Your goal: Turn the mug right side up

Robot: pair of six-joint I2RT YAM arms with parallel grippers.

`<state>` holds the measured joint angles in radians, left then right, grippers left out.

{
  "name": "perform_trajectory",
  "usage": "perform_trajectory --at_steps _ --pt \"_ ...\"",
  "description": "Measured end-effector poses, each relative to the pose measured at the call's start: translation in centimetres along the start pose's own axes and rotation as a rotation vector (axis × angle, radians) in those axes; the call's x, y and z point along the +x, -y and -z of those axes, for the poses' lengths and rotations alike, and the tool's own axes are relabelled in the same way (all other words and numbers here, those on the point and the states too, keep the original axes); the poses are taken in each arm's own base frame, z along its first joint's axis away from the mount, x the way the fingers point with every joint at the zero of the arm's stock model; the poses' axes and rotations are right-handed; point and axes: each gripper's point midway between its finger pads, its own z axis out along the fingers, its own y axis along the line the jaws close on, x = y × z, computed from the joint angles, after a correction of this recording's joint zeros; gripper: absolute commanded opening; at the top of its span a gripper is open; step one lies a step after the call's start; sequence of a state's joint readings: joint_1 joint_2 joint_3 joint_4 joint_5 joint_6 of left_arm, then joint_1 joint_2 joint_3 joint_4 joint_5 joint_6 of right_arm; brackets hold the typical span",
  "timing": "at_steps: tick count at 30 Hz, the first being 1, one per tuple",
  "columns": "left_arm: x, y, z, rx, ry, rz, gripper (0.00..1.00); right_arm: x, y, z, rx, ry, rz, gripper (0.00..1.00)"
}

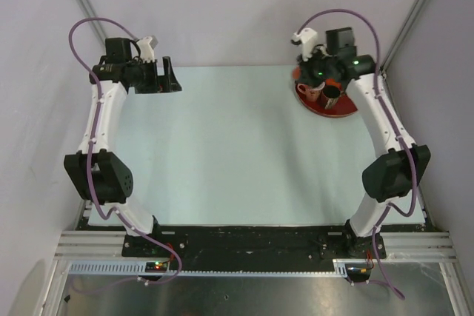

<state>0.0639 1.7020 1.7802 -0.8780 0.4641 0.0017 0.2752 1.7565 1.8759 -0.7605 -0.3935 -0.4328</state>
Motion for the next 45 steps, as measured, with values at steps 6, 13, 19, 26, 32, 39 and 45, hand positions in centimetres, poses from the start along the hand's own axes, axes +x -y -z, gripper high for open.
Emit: perform_trajectory --at_steps 6,13,19,26,32,39,45 --pt "0.6 -0.9 0.6 -0.06 -0.003 -0.042 1.0 7.6 10.8 6.0 0.295 -0.308 -0.007 0.0" --pt "2.0 -2.5 0.4 -0.127 -0.038 -0.069 1.0 15.4 19.3 4.3 0.375 -0.544 -0.011 0.0" --pt "3.7 -3.8 0.5 -0.189 -0.079 -0.092 1.0 19.5 21.4 1.3 0.323 -0.617 0.017 0.0" --pt "5.1 -5.2 0.4 -0.244 -0.122 -0.119 1.0 21.4 23.9 -0.1 0.335 -0.604 0.04 0.0" --pt "5.3 -5.6 0.5 -0.268 -0.131 -0.129 1.0 24.3 24.7 -1.7 0.308 -0.618 0.015 0.0" --pt "5.3 -5.6 0.5 -0.268 -0.132 -0.129 1.0 26.4 25.5 -3.0 0.305 -0.626 0.009 0.0" --pt "5.3 -5.7 0.5 -0.27 -0.132 -0.13 1.0 27.1 25.8 -3.2 0.305 -0.623 0.014 0.03"
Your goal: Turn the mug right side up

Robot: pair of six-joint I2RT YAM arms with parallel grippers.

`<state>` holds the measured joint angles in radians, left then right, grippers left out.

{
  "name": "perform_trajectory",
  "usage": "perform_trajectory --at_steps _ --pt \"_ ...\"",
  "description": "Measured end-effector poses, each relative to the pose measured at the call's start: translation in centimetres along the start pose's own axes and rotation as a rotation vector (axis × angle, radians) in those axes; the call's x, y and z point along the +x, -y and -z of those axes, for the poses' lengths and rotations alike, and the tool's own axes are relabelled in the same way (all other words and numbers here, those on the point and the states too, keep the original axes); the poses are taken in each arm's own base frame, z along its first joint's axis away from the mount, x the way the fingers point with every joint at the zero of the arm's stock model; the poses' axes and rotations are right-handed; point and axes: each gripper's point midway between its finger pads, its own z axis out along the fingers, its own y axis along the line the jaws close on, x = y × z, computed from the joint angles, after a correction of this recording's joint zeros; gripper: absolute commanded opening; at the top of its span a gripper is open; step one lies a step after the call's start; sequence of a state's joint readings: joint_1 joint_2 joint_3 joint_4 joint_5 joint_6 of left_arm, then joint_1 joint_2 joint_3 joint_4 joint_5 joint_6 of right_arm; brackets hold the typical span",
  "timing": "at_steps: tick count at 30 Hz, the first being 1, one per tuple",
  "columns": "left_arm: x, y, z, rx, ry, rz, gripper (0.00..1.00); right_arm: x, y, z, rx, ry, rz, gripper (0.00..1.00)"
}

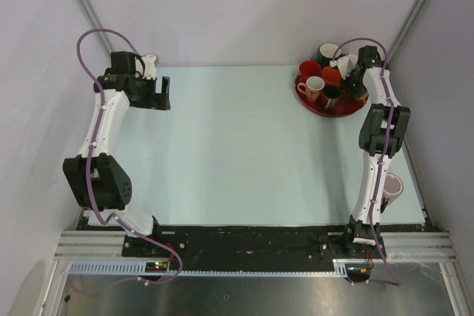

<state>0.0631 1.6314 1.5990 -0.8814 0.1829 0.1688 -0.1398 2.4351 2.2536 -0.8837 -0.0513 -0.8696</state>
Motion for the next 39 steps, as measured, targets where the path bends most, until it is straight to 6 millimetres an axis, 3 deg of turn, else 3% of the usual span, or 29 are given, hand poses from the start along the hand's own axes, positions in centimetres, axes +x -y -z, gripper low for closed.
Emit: perform_trajectory --at_steps 11,22,28,30,31,36,39 --pt "0.1 -0.3 0.0 -0.013 -0.003 -0.013 1.0 0.1 0.1 -1.3 0.01 0.016 0.001 0.35" --pt "0.1 -0.4 0.0 -0.021 -0.008 -0.017 1.0 0.4 2.5 -1.3 0.106 0.014 -0.017 0.45" --pt "0.1 -0.4 0.0 -0.021 -0.008 -0.018 1.0 0.3 3.0 -1.4 0.138 0.014 -0.036 0.65" --pt "0.1 -0.4 0.0 -0.02 -0.008 -0.018 1.0 0.5 2.6 -1.3 0.142 0.007 -0.041 0.88" --pt "0.1 -0.4 0.0 -0.02 -0.008 -0.018 1.0 0.7 2.5 -1.2 0.147 0.001 -0.051 0.94" --pt "0.1 -0.2 0.0 -0.011 -0.006 -0.018 1.0 1.5 1.7 1.4 0.186 -0.013 -0.124 0.99" --pt "0.1 0.0 0.0 0.0 -0.004 -0.018 0.99 1.1 1.7 4.8 0.244 0.024 -0.174 0.99"
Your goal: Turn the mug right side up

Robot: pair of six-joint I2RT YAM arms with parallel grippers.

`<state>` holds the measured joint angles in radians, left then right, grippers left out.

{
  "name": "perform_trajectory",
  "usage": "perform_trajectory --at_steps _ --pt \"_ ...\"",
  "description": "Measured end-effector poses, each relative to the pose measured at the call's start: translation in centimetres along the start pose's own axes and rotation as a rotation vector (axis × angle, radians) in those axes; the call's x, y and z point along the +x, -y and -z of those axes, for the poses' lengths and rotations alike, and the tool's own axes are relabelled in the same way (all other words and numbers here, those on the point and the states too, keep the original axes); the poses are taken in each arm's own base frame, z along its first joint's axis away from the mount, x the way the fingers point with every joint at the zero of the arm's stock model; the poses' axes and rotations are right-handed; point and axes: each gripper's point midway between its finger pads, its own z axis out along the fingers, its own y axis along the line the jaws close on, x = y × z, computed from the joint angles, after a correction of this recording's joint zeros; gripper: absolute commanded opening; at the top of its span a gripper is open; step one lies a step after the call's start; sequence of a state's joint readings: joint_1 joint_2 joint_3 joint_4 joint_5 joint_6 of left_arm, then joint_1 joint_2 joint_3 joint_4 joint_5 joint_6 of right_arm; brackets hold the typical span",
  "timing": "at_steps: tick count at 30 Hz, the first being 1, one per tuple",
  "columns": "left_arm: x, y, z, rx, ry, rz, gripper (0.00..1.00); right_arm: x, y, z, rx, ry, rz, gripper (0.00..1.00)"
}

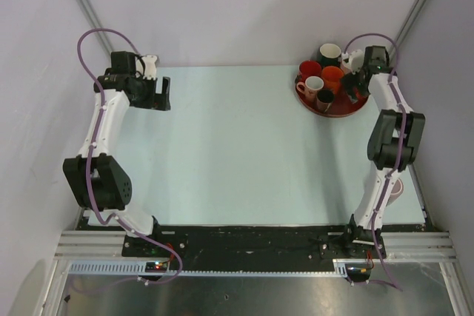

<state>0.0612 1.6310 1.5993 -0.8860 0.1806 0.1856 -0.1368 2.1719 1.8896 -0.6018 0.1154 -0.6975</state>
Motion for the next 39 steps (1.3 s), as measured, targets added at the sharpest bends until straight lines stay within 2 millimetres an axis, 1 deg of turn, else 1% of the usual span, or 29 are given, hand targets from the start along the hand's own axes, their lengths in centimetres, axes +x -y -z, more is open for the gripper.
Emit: perform_trajectory --at_steps 3,4,7,9,11,13,16,18,19,23,26,29,31,33,34,36,39 --pt "-0.2 0.3 0.3 0.012 0.01 -0.002 0.99 -0.9 1.1 4.1 0.048 0.064 -0.049 0.99" --pt "-0.3 0.3 0.4 0.014 0.015 -0.003 0.99 -1.5 1.7 5.9 0.069 0.094 -0.068 0.99" --pt "-0.7 0.8 1.3 0.028 0.04 -0.008 0.98 -2.9 3.8 9.9 0.143 0.157 -0.128 1.0" --pt "-1.0 1.1 1.9 0.034 0.06 -0.013 0.98 -2.8 4.6 12.0 0.185 0.173 -0.188 1.0" --pt "-1.3 1.4 2.7 0.041 0.083 -0.018 0.98 -1.6 4.4 13.4 0.2 0.168 -0.268 1.0" --pt "-1.6 1.6 3.5 0.046 0.104 -0.023 0.98 0.2 3.6 14.5 0.198 0.146 -0.365 1.0" --pt "-2.0 2.1 4.5 0.059 0.134 -0.031 0.98 4.5 1.7 16.0 0.196 0.091 -0.589 1.0" --pt "-1.7 2.5 4.9 0.074 0.141 -0.033 0.98 7.1 0.5 17.1 0.211 0.057 -0.724 1.0" --pt "-1.6 2.8 5.1 0.081 0.142 -0.034 0.98 8.7 -0.2 17.8 0.233 0.034 -0.81 1.0" --pt "-1.0 3.6 5.1 0.118 0.137 -0.033 0.98 13.3 -2.2 19.7 0.344 -0.063 -1.055 1.0" --pt "-0.7 4.2 5.0 0.146 0.132 -0.03 0.98 17.2 -4.1 20.2 0.441 -0.183 -1.218 1.0" --pt "-0.6 4.9 5.0 0.17 0.13 -0.036 0.98 22.0 -6.7 20.3 0.533 -0.327 -1.354 1.0" --pt "-0.5 5.5 5.3 0.184 0.137 -0.044 0.98 25.0 -8.4 20.7 0.589 -0.407 -1.436 1.0" --pt "-0.4 5.9 5.7 0.196 0.143 -0.051 0.98 27.2 -9.4 21.5 0.641 -0.45 -1.514 1.0" --pt "-0.3 6.1 6.0 0.199 0.149 -0.054 0.98 27.9 -9.6 21.8 0.663 -0.458 -1.553 1.0" --pt "-0.2 6.3 6.5 0.202 0.159 -0.057 0.98 29.0 -9.4 22.7 0.719 -0.441 -1.623 1.0" --pt "0.1 6.4 7.0 0.201 0.166 -0.059 0.98 29.8 -9.4 23.3 0.759 -0.422 -1.67 1.0"
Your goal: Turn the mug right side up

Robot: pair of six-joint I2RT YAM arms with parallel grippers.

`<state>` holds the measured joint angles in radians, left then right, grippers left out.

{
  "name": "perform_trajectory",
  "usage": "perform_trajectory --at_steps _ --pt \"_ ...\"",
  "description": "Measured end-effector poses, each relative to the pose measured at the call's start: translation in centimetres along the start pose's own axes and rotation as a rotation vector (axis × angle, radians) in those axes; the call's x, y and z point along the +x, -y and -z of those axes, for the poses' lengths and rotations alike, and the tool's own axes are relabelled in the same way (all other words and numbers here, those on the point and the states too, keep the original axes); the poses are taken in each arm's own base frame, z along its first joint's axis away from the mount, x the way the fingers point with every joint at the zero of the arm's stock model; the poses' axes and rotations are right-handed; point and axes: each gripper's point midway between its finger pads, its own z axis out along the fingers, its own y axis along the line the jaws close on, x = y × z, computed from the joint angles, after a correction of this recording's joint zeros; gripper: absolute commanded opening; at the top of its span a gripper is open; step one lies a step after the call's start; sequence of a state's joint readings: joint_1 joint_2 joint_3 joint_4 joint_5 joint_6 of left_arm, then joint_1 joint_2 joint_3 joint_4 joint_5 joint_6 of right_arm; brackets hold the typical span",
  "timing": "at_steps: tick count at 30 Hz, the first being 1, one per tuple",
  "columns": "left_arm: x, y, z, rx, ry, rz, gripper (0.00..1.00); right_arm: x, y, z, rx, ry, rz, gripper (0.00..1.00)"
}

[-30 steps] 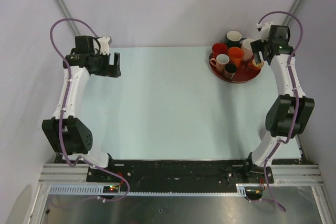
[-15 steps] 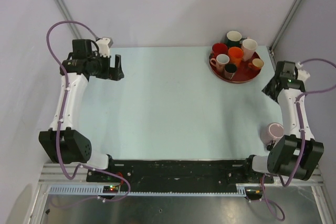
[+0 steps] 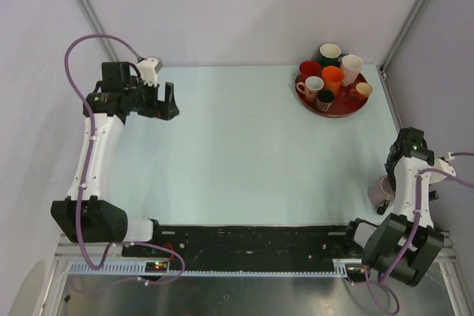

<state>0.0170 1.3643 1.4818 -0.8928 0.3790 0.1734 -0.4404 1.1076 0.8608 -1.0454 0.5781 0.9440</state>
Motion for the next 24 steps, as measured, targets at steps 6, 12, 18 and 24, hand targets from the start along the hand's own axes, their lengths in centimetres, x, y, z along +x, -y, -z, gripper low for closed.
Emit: perform_trajectory --at_steps 6,12,18,24 --pt "0.5 0.1 0.2 -0.002 -0.003 0.001 0.98 0.5 -0.9 -1.0 -0.048 0.0 -0.038 1.0" --pt "0.8 0.2 0.8 -0.015 0.005 -0.005 0.98 2.3 -5.3 0.1 -0.259 -0.017 -0.009 1.0" --pt "0.9 0.0 1.4 -0.043 0.013 -0.013 0.98 7.6 -10.6 3.6 -0.491 -0.105 0.132 0.97" --pt "1.5 -0.3 1.6 -0.063 0.004 -0.017 0.98 11.0 -14.4 6.1 -0.611 -0.162 0.206 0.97"
